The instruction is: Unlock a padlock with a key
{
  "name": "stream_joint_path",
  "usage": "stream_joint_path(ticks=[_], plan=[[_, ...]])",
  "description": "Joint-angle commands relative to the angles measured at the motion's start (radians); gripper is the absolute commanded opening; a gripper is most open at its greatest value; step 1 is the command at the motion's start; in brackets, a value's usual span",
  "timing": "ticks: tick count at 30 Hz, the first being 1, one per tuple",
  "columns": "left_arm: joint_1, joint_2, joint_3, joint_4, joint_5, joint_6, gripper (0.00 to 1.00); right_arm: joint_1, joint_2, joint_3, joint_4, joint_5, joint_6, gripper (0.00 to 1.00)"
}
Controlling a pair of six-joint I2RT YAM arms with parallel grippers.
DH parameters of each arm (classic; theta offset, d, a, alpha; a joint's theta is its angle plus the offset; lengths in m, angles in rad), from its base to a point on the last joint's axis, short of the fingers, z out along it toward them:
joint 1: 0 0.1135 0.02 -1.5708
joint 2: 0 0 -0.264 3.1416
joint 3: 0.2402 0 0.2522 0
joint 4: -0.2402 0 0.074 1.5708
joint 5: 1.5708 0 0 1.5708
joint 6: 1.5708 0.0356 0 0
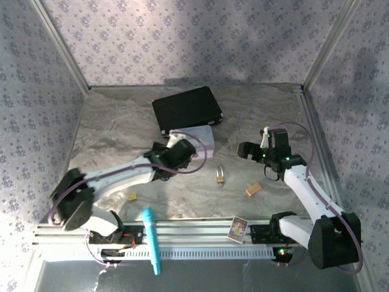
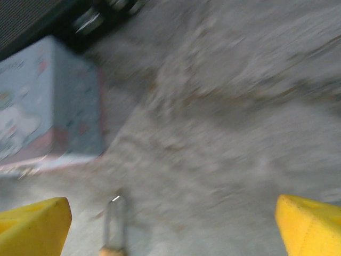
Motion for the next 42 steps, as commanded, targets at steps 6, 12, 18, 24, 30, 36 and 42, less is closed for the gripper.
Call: stream_joint_path(ticks=[6, 12, 18, 24, 30, 36, 42], plan=[[0.245, -0.183, -0.187, 0.227, -0.210, 0.076, 1.00, -0.177, -0.059, -0.156, 0.306, 0.388, -0.195, 0.99], [0.458, -0.200, -0.354, 0.476, -0.222, 0.246, 1.00, -0.221, 0.007, -0.344, 0.731, 0.393, -0.244, 0.98], [0.695, -0.199, -0.495, 0.820, 0.064, 0.376, 1.00, -0.226, 0.241, -0.355, 1.023, 0.312, -0.274, 0.98], [0.901, -0.054, -0.574, 1.091, 0.396, 0.336, 1.00, -0.214, 0.383, -0.305, 1.079, 0.190, -0.342, 0.99], [0.910, 0.001, -0.468, 0.945, 0.533, 0.380, 1.00, -0.189, 0.457, -0.285, 1.108, 0.177, -0.382, 0.99], [0.912, 0.107, -0.449, 1.036, 0.582, 0.429, 1.00, -0.180, 0.456, -0.284, 1.103, 0.191, -0.386, 0.99], [0.958, 0.147, -0.546, 1.247, 0.610, 0.387, 1.00, -0.184, 0.454, -0.281, 1.097, 0.184, -0.384, 0.99]])
